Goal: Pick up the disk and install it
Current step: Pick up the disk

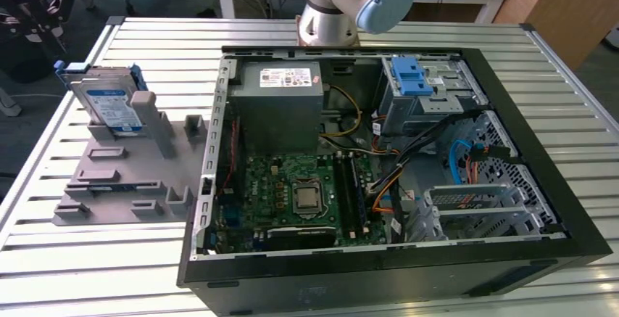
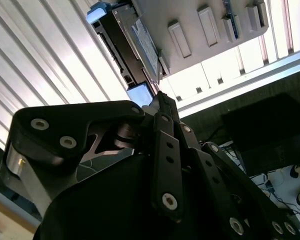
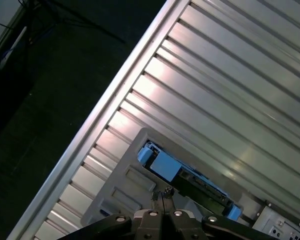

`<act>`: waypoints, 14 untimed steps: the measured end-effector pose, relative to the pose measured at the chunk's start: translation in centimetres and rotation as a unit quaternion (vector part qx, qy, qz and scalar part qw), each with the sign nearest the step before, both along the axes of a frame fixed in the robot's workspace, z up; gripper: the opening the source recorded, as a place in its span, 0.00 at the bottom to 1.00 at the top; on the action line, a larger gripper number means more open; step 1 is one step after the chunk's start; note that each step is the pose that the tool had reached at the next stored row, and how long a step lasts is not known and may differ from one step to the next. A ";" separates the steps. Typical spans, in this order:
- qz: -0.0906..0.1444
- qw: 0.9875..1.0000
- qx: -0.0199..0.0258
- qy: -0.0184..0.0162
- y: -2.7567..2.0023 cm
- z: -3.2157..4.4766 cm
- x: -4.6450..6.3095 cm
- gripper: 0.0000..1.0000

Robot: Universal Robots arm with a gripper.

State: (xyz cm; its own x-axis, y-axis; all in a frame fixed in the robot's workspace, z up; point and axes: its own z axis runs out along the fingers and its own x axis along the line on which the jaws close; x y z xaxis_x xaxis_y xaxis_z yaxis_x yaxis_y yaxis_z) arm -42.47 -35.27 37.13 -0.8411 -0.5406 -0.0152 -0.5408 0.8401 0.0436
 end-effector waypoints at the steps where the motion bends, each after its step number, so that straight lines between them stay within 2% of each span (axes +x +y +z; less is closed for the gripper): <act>1: 0.003 1.000 0.000 0.000 0.00 0.00 0.0 0.11; 14: 0.041 0.999 0.000 0.000 0.00 0.00 0.0 0.11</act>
